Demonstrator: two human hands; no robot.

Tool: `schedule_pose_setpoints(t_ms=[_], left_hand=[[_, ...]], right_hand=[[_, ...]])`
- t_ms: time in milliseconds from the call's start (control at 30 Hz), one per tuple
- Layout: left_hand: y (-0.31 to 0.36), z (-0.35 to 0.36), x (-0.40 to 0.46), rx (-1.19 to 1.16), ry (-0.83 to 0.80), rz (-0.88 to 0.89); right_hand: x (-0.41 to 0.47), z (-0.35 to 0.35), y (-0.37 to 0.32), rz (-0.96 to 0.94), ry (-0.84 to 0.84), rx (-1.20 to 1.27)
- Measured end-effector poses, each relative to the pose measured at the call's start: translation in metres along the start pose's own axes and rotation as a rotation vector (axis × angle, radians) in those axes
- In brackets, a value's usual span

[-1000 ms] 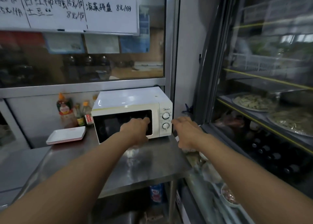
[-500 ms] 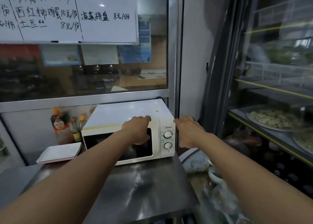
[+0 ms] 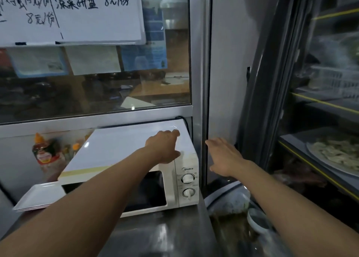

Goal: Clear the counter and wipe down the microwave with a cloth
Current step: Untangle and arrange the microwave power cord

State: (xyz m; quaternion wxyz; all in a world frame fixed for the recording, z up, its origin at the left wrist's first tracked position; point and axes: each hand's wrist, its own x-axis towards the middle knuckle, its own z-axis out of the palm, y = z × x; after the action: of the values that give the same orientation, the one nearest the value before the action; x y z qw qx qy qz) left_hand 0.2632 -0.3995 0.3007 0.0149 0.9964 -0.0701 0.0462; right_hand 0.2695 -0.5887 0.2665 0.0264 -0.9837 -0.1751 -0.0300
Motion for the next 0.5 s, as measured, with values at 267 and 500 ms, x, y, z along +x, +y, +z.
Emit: schedule_pose_setpoints(t_ms=[267, 500], left_hand=[[-0.020, 0.002, 0.067, 0.007, 0.005, 0.125], [-0.045, 0.008, 0.113, -0.006, 0.007, 0.197]], right_hand=[[0.047, 0.004, 0.008, 0.117, 0.016, 0.019], [0.079, 0.020, 0.008, 0.217, 0.022, 0.087]])
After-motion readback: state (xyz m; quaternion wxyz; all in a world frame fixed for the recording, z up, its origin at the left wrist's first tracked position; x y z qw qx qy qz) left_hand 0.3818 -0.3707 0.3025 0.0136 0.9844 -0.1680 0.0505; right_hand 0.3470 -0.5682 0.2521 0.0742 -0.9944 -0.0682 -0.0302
